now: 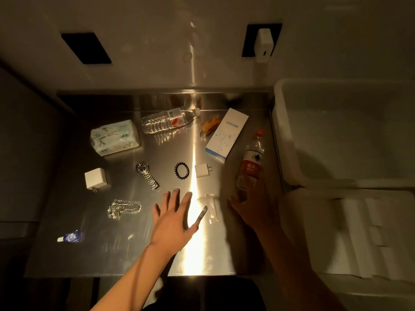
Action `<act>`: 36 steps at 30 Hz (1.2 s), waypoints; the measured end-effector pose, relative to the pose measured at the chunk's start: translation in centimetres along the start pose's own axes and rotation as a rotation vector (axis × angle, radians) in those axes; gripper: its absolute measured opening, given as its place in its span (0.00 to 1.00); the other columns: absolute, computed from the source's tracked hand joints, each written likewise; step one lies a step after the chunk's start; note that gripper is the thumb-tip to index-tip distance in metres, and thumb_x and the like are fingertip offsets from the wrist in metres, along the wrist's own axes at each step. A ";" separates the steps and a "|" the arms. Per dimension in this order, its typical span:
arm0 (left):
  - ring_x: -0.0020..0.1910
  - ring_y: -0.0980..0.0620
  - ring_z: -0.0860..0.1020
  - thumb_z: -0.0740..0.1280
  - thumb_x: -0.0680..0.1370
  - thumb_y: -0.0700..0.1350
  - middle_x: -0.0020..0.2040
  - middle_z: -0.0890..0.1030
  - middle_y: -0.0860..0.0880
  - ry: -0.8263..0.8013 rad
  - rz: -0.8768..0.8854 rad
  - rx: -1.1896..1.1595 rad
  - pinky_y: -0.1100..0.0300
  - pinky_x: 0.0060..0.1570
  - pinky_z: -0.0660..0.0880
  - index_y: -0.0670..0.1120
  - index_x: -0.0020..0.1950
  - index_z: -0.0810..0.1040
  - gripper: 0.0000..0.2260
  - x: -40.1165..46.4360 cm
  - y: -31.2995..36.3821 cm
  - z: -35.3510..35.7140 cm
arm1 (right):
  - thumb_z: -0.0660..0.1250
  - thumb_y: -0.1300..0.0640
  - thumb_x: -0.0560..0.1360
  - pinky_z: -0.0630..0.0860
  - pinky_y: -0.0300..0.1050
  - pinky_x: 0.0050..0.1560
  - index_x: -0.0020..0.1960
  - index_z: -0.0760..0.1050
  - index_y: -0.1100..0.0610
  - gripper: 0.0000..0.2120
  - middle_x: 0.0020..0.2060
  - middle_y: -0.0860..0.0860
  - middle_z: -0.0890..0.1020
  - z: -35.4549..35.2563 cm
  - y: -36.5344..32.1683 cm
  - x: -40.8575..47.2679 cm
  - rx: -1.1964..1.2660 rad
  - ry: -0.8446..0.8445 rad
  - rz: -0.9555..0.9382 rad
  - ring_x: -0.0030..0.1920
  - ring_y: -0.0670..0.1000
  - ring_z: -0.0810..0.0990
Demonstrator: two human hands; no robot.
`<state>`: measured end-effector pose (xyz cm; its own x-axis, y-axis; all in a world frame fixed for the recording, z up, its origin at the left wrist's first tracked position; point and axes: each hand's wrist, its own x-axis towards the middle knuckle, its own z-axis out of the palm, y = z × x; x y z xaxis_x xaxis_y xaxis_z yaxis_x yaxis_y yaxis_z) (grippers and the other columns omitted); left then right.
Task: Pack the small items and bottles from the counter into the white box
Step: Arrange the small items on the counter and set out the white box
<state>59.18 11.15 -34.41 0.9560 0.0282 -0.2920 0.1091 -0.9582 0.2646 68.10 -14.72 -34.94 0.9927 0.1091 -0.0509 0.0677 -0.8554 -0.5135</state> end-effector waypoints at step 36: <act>0.80 0.40 0.57 0.61 0.79 0.63 0.80 0.63 0.46 0.157 -0.060 -0.083 0.40 0.77 0.58 0.53 0.81 0.60 0.32 -3.2 -12.1 -2.9 | 0.72 0.51 0.75 0.70 0.55 0.68 0.71 0.70 0.44 0.26 0.79 0.35 0.41 8.8 -11.3 -6.6 0.187 -0.093 -0.187 0.77 0.60 0.62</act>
<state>55.61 23.45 -34.02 0.9772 0.1347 -0.1639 0.1827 -0.9269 0.3278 59.89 -1.30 -36.36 0.9506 0.3100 -0.0146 0.2209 -0.7089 -0.6698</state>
